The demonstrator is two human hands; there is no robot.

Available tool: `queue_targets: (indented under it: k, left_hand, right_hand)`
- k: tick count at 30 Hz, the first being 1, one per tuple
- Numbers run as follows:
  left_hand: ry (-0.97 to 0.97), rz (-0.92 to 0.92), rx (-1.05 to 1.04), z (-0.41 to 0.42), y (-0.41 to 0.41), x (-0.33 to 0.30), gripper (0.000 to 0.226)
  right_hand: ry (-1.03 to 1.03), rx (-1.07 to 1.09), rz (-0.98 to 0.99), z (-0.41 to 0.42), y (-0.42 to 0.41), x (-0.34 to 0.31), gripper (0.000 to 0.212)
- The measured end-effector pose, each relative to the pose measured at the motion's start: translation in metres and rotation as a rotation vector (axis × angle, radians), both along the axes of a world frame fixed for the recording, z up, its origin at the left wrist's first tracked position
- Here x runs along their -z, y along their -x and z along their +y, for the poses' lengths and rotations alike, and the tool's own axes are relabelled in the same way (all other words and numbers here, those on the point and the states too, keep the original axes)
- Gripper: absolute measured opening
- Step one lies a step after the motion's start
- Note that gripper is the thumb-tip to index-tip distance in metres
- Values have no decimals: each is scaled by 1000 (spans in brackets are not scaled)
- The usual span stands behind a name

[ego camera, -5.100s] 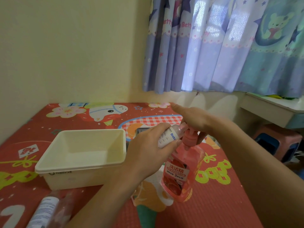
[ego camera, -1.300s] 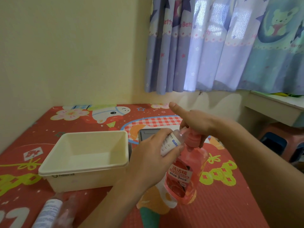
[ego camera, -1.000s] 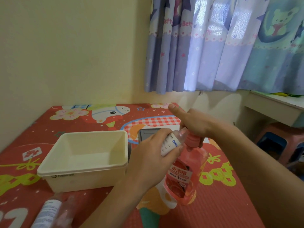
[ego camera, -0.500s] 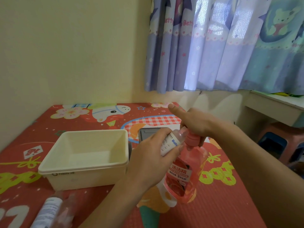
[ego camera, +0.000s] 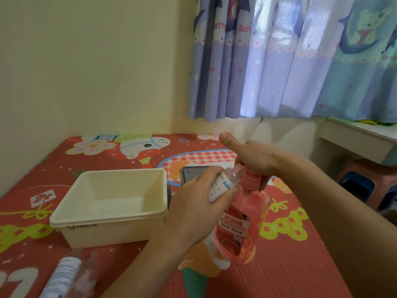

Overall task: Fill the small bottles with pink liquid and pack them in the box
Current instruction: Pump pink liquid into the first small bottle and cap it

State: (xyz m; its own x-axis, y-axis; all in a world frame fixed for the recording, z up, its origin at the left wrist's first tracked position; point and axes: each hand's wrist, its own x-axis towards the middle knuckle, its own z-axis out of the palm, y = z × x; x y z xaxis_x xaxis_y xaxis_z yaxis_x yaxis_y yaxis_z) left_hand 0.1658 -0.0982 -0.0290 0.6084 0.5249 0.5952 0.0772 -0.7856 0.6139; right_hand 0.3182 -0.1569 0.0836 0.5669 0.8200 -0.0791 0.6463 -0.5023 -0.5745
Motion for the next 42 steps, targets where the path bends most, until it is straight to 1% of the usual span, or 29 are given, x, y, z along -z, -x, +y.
queue_targets:
  k: [2, 4, 6, 9, 11, 13, 15, 17, 19, 20, 22, 24, 28, 31, 33, 35, 37, 38, 42]
  left_hand:
    - [3, -34, 12, -1, 0, -2, 33]
    - [-2, -54, 15, -1, 0, -3, 32]
    - [13, -49, 21, 1, 0, 0, 31]
    - [16, -1, -3, 1, 1, 5, 35]
    - [21, -2, 3, 1, 1, 6, 35]
    - [50, -16, 39, 1, 0, 5, 35]
    - [84, -37, 78, -1, 0, 2, 33]
    - [95, -55, 89, -2, 0, 0, 31]
    - [96, -56, 80, -2, 0, 2, 31]
    - [94, -48, 72, -2, 0, 3, 32]
    - [99, -26, 59, -3, 1, 6, 36]
    - [116, -22, 62, -3, 1, 7, 37]
    - [155, -34, 103, -5, 1, 5, 37]
    - [169, -49, 115, -6, -1, 2, 36]
    - [171, -46, 112, -6, -1, 3, 36]
    - [178, -31, 110, -6, 0, 4, 36]
    - [185, -18, 106, -7, 1, 5, 36]
    - [188, -17, 103, -8, 1, 5, 37]
    - [202, -16, 111, -10, 1, 2, 39]
  right_hand:
    - [41, -12, 108, -1, 0, -6, 85]
    - [44, -15, 139, -1, 1, -9, 86]
    - [17, -11, 93, 1, 2, -6, 84]
    - [-53, -22, -59, 2, 3, 4, 74]
    - [-90, -25, -80, 2, 1, 7, 70]
    - [-59, -9, 4, 0, 0, 4, 72]
    - [3, -10, 112, -3, -1, -3, 81]
    - [43, -28, 134, -2, -2, -8, 87]
    - [28, -35, 111, 1, -2, -6, 84]
    - [1, -32, 90, 2, -1, -3, 78]
    - [-45, -14, -15, 4, -2, 5, 66]
    - [-63, -3, -67, 5, -2, 8, 66]
    - [4, -11, 97, 0, 0, -1, 76]
    - [0, -5, 129, -1, 1, -6, 76]
    - [-23, 8, 104, -1, 3, -4, 72]
    - [-38, 15, 29, 0, 4, 1, 67]
    - [-37, 22, -58, 1, 3, 4, 68]
    - [-37, 25, -72, 1, 2, 4, 70]
    - [-10, 19, 75, -2, 1, -2, 73]
